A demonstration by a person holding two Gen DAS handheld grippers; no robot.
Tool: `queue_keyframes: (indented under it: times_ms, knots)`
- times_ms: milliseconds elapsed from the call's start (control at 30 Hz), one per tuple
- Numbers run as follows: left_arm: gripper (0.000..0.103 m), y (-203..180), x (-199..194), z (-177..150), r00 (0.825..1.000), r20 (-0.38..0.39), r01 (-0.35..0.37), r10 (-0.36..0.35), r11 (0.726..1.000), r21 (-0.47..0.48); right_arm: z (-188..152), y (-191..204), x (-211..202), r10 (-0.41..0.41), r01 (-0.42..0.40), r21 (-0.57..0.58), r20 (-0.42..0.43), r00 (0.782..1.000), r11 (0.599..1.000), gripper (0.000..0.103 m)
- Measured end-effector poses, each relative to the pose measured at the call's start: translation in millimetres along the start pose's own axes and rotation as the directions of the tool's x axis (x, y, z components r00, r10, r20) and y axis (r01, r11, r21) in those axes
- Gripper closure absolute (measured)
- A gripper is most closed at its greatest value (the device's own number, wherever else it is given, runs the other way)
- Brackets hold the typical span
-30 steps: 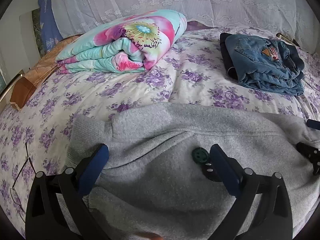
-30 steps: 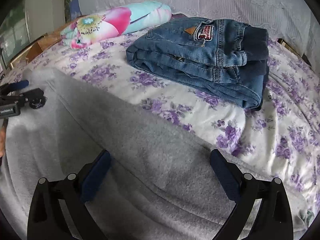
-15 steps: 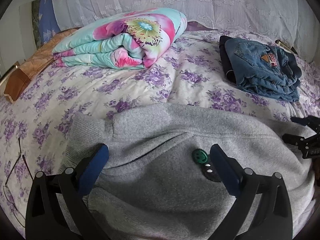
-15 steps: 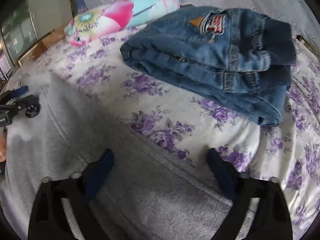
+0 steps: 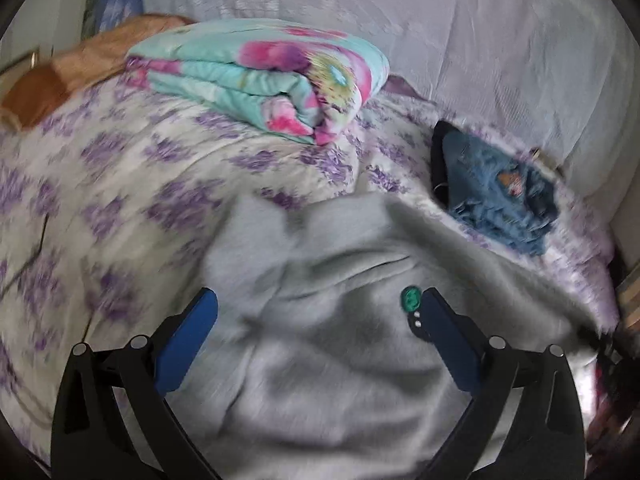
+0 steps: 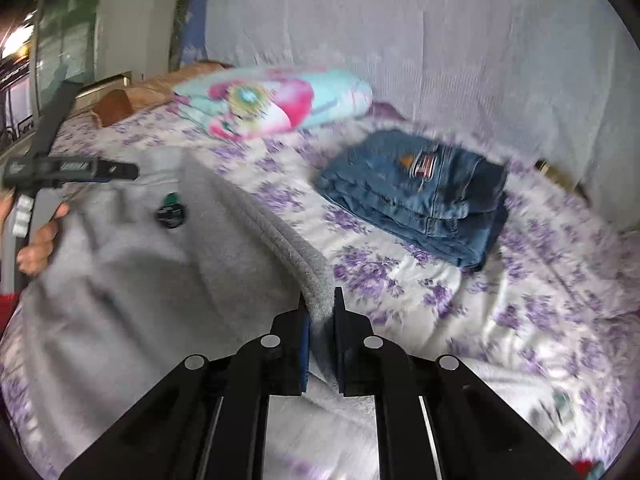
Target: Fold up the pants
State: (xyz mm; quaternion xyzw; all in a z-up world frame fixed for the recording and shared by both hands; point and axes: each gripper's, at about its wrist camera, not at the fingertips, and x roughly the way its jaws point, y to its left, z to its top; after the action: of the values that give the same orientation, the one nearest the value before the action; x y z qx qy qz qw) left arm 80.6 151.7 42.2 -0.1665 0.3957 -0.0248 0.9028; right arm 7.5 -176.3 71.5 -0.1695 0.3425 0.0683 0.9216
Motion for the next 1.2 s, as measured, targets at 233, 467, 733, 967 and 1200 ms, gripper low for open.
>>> queue_keyframes:
  times_ms: [233, 467, 733, 967, 1200]
  knots:
    - [0.004, 42, -65, -8, 0.996, 0.053, 0.080, -0.073, 0.986, -0.147, -54, 60, -71, 0.026, -0.026, -0.005, 0.036, 0.999, 1.000, 0.093]
    - [0.004, 50, -84, -42, 0.996, -0.002, 0.086, -0.088, 0.978, -0.192, -107, 89, -89, 0.025, -0.025, 0.021, -0.008, 1.000, 0.999, 0.093]
    - [0.004, 66, -73, -65, 0.991, -0.068, 0.095, -0.119, 0.955, -0.281, -116, 94, -82, 0.027, -0.026, 0.039, -0.022, 0.999, 0.999, 0.093]
    - [0.005, 71, -76, -104, 0.969, -0.144, 0.136, -0.199, 0.923, -0.360, -119, 90, -75, 0.052, -0.050, 0.081, -0.018, 0.999, 0.995, 0.092]
    - [0.005, 51, -83, -106, 0.947, -0.070, 0.263, -0.315, 0.880, -0.397, -122, 86, -74, 0.066, -0.064, 0.122, -0.010, 0.998, 0.991, 0.092]
